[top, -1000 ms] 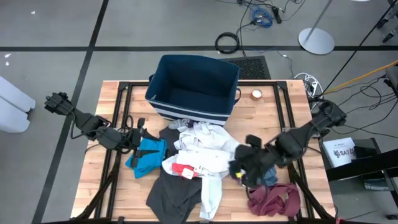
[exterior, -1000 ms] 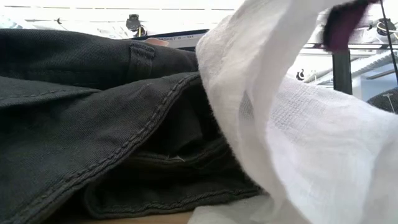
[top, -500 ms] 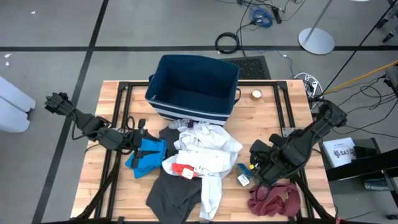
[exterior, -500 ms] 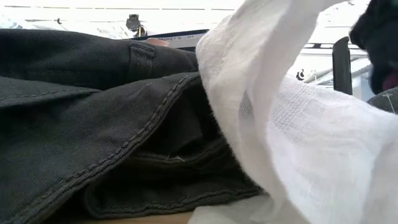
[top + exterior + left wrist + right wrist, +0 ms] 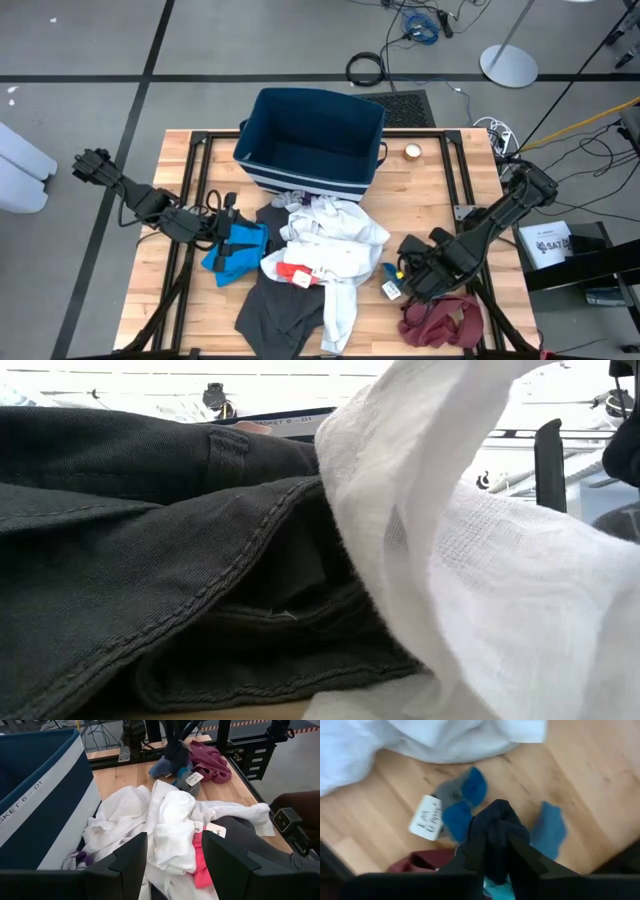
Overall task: Sort clothes
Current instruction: Move the black sock to the right of the table, then move the gray and purple sock to the right of the table
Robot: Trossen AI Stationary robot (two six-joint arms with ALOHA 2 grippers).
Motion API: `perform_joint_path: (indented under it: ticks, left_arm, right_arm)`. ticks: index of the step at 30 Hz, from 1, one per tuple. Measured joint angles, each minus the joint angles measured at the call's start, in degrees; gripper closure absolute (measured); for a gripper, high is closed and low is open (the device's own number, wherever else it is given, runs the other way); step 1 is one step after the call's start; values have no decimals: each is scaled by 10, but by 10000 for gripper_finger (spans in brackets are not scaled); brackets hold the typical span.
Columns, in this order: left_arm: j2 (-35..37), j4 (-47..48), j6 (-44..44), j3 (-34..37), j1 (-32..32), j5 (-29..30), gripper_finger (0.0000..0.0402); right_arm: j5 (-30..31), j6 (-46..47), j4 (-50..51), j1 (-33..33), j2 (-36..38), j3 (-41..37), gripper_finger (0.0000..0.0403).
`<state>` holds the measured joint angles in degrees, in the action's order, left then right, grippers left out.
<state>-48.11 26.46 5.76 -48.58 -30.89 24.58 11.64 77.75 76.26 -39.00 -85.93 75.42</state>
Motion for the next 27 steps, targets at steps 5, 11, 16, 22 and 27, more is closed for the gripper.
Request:
perform_joint_path:
  ticks: [5,11,16,22,27]
  left_arm:
    - [-2,0,0,0,0,0,203]
    - [-3,24,2,3,0,16,203]
    - [-3,32,15,41,8,88,204]
    - [-3,33,47,76,68,106,204]
    - [-16,27,95,96,132,109,204]
  right_arm:
    - [-32,-2,3,0,0,0,294]
    - [-57,7,42,0,1,7,252]
    - [-9,7,55,-1,2,29,244]
    - [216,-84,8,-5,2,57,244]
    - [320,-248,-108,13,2,57,243]
